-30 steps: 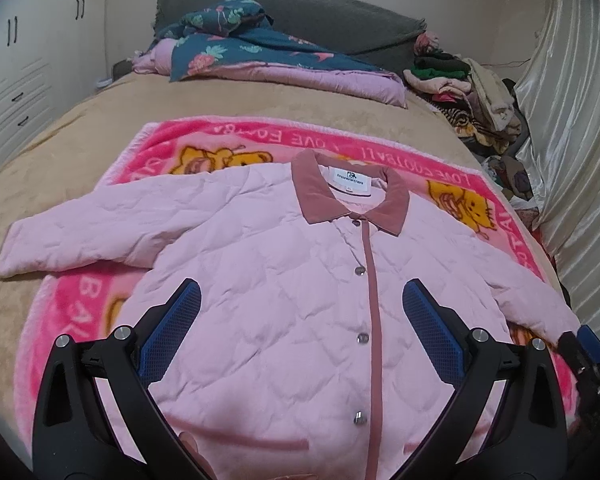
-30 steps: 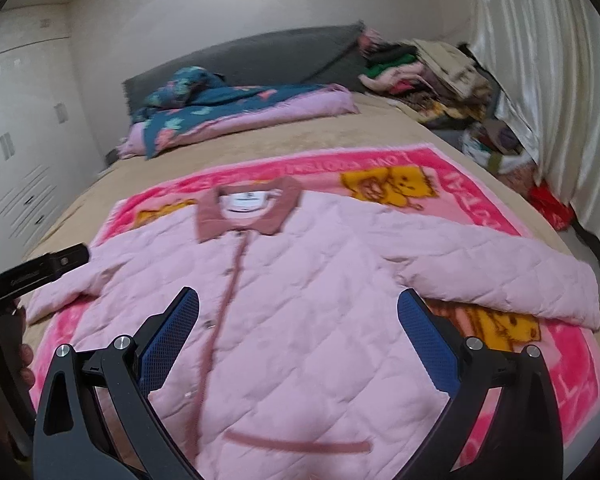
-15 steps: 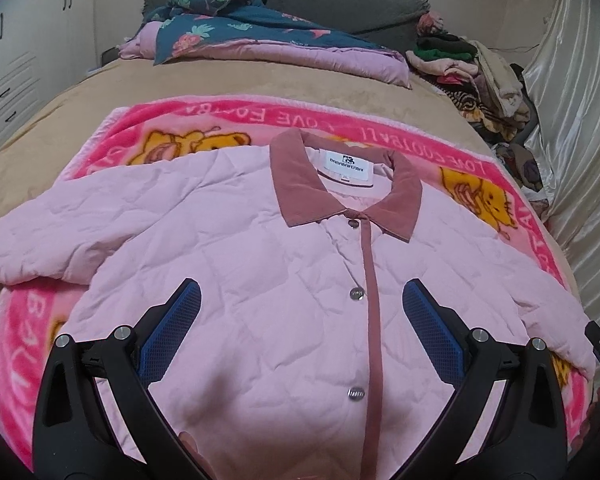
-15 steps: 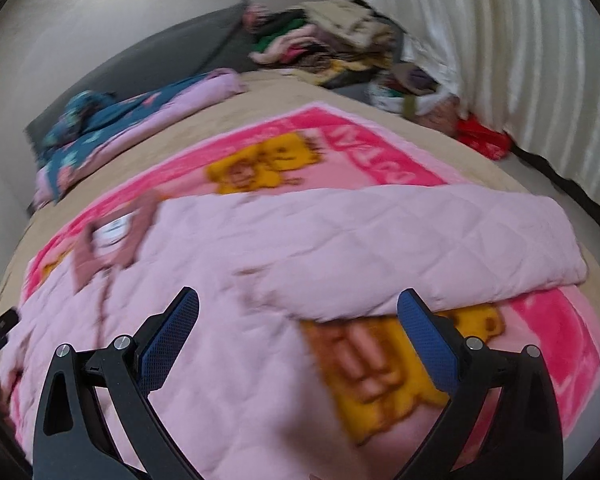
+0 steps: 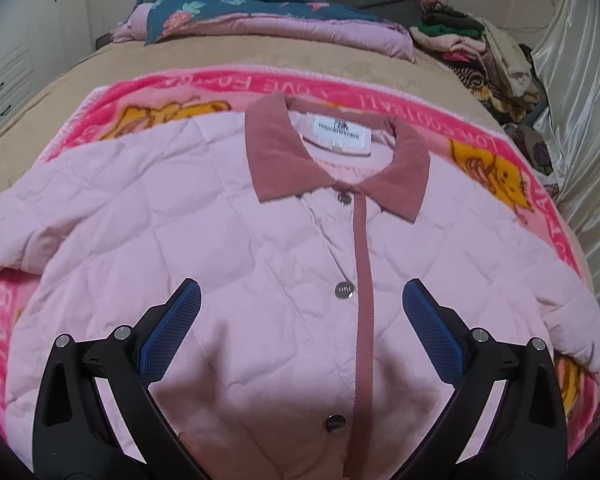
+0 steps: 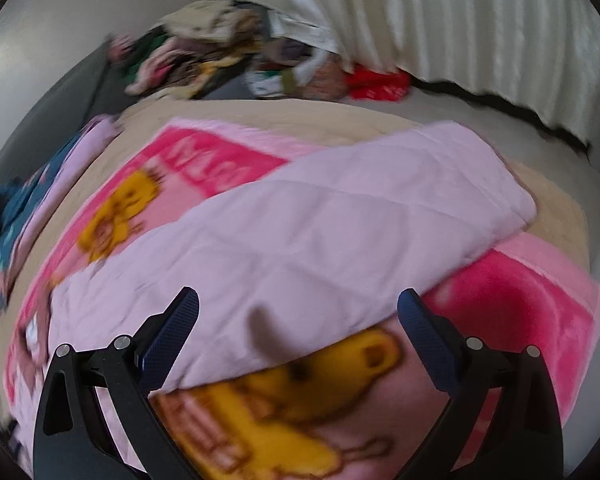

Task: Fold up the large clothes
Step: 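Move the right tool over the jacket toward the sleeve cuff nearest it, then grasp the pink sleeve cuff with the right tool and lift it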

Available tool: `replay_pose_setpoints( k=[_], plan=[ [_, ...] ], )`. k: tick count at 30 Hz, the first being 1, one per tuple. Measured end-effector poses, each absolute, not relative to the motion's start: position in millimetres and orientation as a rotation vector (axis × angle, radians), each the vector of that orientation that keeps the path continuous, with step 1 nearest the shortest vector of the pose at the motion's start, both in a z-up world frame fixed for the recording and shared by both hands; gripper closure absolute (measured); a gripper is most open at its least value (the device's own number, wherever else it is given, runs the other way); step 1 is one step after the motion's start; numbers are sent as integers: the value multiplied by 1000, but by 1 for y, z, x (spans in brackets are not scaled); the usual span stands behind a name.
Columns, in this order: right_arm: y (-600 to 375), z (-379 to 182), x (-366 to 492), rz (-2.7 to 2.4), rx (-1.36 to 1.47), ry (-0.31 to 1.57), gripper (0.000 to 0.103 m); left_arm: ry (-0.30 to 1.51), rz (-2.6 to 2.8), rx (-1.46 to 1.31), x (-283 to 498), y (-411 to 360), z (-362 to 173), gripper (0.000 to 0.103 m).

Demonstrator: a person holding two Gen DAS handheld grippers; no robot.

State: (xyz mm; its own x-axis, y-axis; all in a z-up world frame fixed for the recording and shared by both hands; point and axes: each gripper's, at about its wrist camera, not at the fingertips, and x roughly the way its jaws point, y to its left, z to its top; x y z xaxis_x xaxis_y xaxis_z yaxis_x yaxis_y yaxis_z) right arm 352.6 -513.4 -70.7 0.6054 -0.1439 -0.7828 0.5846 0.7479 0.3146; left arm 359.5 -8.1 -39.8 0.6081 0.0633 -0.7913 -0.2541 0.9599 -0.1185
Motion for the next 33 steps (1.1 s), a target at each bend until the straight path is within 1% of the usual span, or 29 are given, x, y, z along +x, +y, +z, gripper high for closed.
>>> replay_pose_setpoints(
  k=[5, 11, 12, 13, 16, 18, 19, 20, 21, 23, 26, 33],
  plan=[
    [-548, -94, 354, -526, 715, 825, 4, 927, 172, -210, 359, -11, -51, 8],
    [-582, -125, 359, -570, 862, 837, 4, 925, 152, -202, 355, -12, -46, 8],
    [-585, -127, 359, -570, 877, 832, 6, 923, 155, -194, 355, -12, -45, 8],
    [-588, -127, 360, -570, 884, 815, 10, 921, 156, -185, 354, -11, -42, 8],
    [-593, -124, 361, -556, 900, 781, 29, 913, 155, -188, 352, -6, -34, 8],
    [-594, -118, 359, -527, 905, 748, 51, 911, 142, -194, 350, -1, -28, 8],
    [-593, -114, 357, -515, 896, 734, 57, 910, 139, -195, 350, 1, -25, 8],
    [-592, -108, 354, -499, 880, 714, 67, 902, 140, -197, 349, 3, -22, 8],
    [-589, -102, 354, -488, 863, 695, 75, 894, 140, -198, 347, 5, -18, 8],
    [-581, -81, 350, -443, 829, 640, 80, 882, 145, -198, 344, 9, -12, 8],
    [-565, -47, 350, -378, 753, 576, 84, 876, 160, -204, 341, 16, -3, 8],
    [-508, 32, 353, -229, 548, 461, 85, 847, 172, -216, 333, 33, 17, 8]
  ],
)
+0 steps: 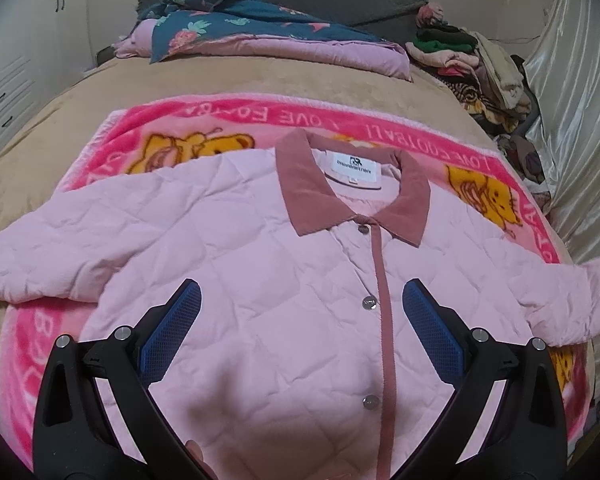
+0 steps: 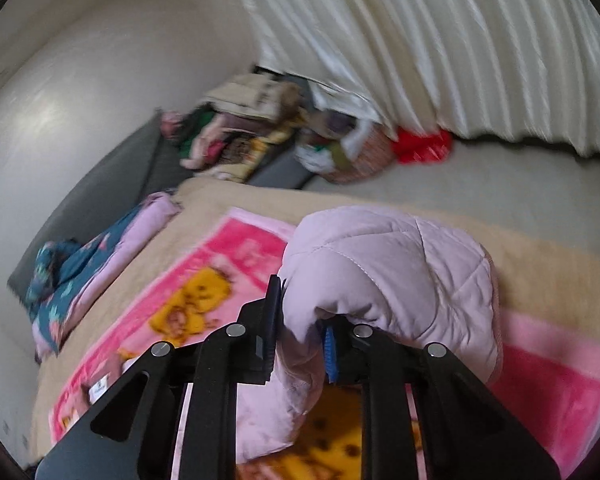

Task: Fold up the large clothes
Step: 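Grasp the pink sleeve cuff with the right tool and lift it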

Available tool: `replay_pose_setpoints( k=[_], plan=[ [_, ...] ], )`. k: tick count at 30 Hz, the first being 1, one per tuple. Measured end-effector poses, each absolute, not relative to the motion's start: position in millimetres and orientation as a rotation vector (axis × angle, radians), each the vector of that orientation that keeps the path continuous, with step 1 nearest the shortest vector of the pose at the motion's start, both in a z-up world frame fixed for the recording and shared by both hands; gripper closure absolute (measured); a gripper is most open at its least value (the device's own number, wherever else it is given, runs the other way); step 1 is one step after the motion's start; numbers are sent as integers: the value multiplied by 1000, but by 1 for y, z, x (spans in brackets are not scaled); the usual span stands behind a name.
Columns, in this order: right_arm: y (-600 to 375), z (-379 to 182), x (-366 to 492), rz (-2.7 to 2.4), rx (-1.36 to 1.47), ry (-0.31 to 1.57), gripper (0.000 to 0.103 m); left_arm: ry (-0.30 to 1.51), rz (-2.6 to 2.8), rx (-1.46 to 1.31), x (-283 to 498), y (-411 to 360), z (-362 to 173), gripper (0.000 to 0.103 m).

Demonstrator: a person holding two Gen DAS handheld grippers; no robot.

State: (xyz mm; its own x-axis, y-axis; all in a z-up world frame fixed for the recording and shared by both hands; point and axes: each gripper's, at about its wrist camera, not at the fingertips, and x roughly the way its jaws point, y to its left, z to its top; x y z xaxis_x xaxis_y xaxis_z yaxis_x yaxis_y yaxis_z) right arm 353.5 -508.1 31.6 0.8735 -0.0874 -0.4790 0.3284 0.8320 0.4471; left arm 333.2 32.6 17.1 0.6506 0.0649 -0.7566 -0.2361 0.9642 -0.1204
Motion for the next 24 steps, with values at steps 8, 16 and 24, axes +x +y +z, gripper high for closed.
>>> replay_pose_setpoints(
  k=[8, 16, 24],
  plan=[
    [-430, 94, 361, -79, 358, 383, 86, 813, 184, -232, 322, 56, 34, 8],
    [-339, 130, 372, 71, 184, 341, 86, 789, 210, -264, 315, 84, 41, 8],
    [-241, 132, 387, 231, 37, 357, 86, 797, 225, -320, 311, 116, 31, 8]
  ],
)
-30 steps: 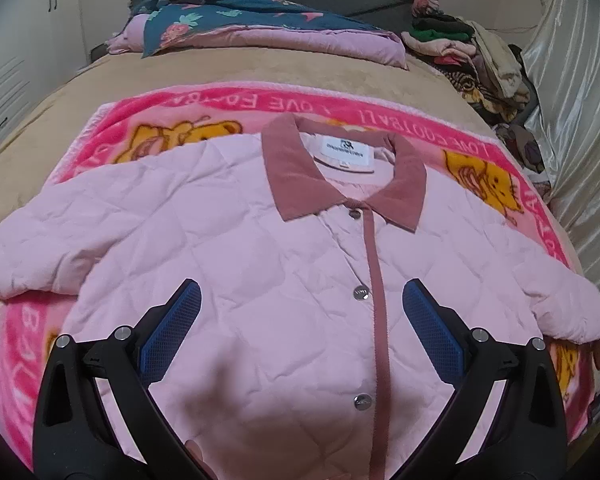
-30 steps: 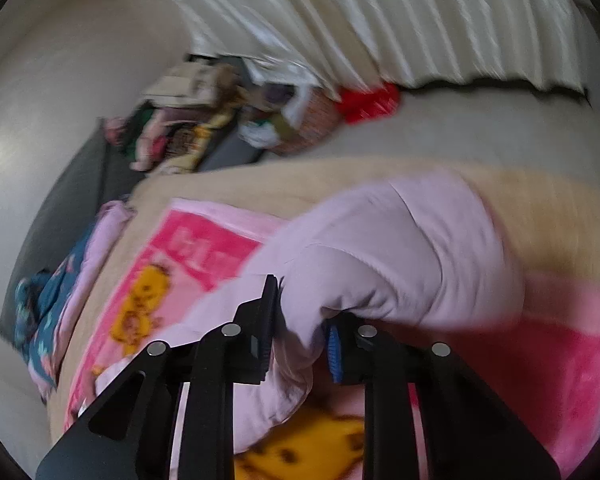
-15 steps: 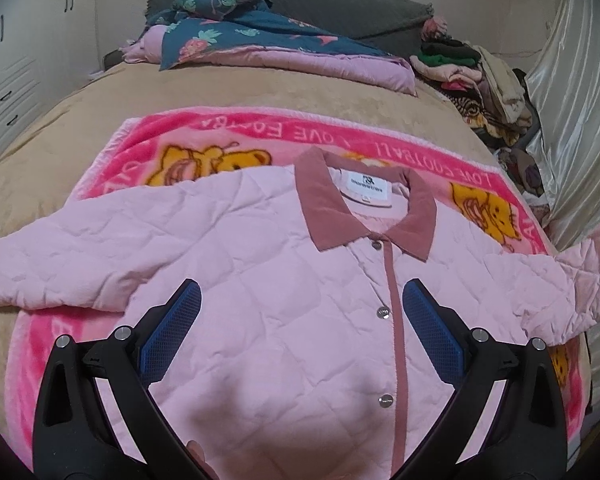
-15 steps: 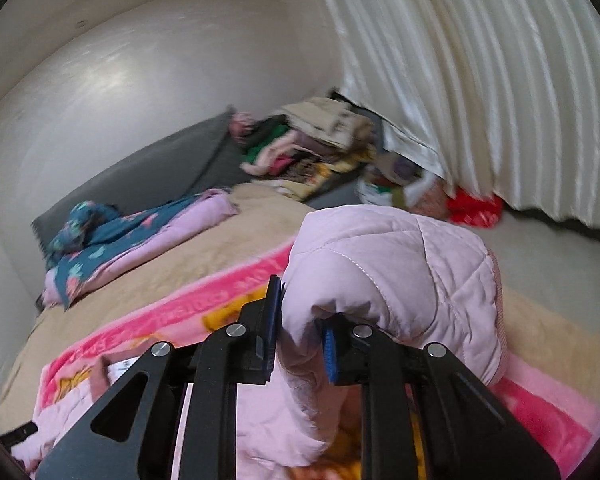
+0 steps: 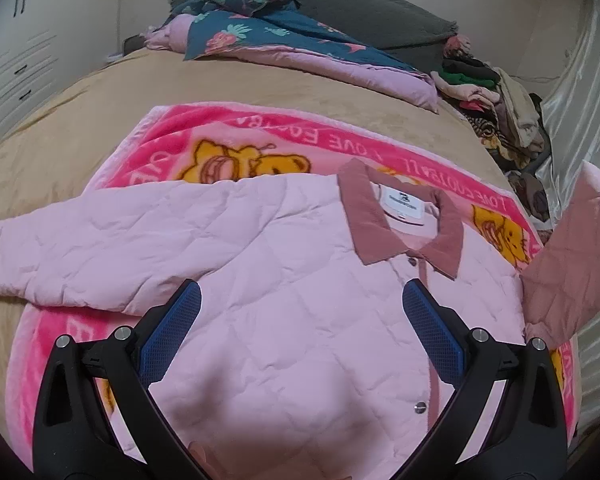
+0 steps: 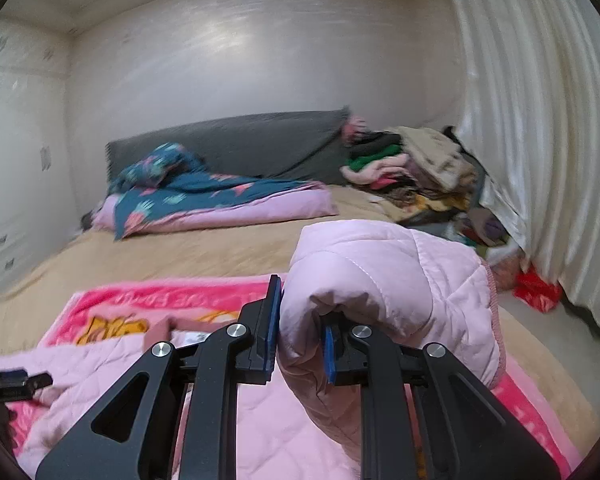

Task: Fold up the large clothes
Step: 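Grasp the pink sleeve cuff with the right tool and lift it, then fold the held sleeve across the jacket body and open the right tool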

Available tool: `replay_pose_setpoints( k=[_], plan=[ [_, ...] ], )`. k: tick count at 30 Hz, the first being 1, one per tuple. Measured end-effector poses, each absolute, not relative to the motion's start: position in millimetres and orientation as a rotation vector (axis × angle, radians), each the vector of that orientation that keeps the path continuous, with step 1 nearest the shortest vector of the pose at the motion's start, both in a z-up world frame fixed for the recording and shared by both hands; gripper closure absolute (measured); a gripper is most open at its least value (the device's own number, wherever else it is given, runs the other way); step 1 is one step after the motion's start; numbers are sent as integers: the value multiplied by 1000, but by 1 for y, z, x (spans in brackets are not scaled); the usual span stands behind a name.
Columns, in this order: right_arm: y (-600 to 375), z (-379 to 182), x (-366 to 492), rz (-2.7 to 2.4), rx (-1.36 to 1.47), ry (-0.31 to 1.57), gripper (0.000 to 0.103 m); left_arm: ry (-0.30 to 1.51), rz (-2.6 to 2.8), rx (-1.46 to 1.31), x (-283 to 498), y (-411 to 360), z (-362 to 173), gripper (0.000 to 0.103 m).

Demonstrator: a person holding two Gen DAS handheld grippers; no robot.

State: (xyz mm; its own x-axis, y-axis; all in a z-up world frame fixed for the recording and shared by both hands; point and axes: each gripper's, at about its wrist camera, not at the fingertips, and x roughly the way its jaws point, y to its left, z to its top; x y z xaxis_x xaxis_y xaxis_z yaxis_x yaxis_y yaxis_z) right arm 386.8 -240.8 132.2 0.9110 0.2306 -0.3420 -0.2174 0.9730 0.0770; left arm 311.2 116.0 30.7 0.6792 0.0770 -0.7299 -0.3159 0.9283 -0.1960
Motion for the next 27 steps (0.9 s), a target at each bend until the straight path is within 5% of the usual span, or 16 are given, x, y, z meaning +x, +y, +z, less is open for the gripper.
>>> replay_pose_setpoints(
  k=[19, 23, 27],
  plan=[
    [-90, -6, 396, 471, -86, 668, 86, 857, 221, -434, 313, 136, -11, 8],
    [-91, -29, 395, 503, 1, 760, 76, 877, 214, -486, 317, 130, -25, 8],
    [-115, -37, 394, 461, 212, 838, 43, 890, 192, -504, 317, 122, -33, 8]
  ],
)
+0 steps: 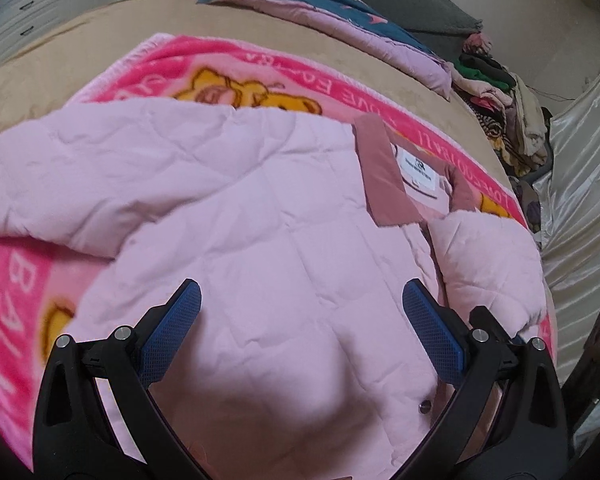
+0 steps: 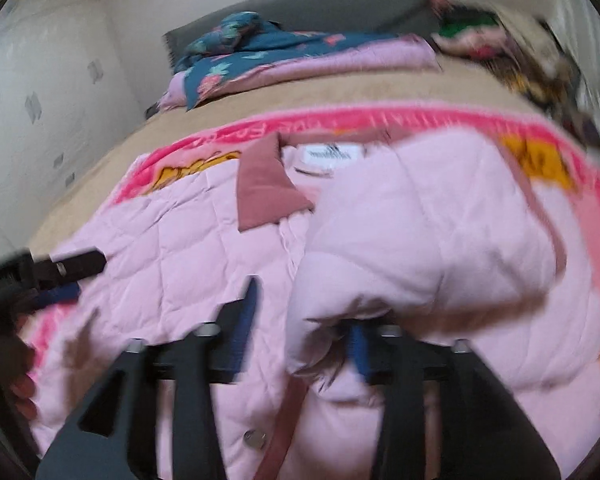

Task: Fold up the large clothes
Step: 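Fold the held sleeve across the jacket body and open the right tool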

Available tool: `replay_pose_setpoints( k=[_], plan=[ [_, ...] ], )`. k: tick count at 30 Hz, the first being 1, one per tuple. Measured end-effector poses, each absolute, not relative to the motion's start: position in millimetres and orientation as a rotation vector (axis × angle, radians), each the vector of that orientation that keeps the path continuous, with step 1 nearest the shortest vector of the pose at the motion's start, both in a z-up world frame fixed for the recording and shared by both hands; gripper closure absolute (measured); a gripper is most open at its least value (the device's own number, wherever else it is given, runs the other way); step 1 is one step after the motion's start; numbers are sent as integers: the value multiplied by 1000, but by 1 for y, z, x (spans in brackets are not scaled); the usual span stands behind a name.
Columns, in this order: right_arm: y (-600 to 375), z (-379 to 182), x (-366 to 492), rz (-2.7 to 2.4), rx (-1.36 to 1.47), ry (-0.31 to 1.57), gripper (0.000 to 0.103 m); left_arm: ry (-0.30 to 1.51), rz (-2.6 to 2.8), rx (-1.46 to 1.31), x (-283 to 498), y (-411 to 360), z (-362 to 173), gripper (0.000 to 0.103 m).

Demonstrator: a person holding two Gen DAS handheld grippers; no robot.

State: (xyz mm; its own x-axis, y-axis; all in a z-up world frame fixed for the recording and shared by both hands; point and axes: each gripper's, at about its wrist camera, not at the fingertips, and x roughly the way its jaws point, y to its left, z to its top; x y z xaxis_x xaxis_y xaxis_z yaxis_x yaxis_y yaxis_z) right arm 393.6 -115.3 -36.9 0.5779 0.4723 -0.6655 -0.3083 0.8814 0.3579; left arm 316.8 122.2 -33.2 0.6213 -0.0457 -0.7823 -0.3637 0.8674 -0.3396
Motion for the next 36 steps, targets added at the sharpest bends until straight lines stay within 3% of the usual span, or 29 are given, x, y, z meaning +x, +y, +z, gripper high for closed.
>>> replay_pose_setpoints(
  k=[2, 5, 9, 18, 25, 32, 36],
  plan=[
    [-139, -36, 390, 396, 350, 836, 28, 888, 185, -516, 315, 121, -36, 8],
    [-166, -33, 393, 311, 477, 792, 25, 884, 173, -530, 313, 120, -37, 8],
    [-173, -21, 405, 345, 495, 750, 72, 861, 149, -570, 311, 125, -32, 8],
    [-92, 19, 387, 576, 180, 636, 81, 757, 91, -726, 299, 157, -18, 8],
    [-16, -1, 372, 722, 5, 736, 81, 715, 13, -856, 296, 177, -22, 8],
    [-18, -10, 359, 806, -4, 823, 64, 819, -87, -995, 313, 172, -66, 10],
    [-48, -4, 357, 764, 12, 825, 61, 863, -91, -996, 322, 160, -81, 10]
  ],
)
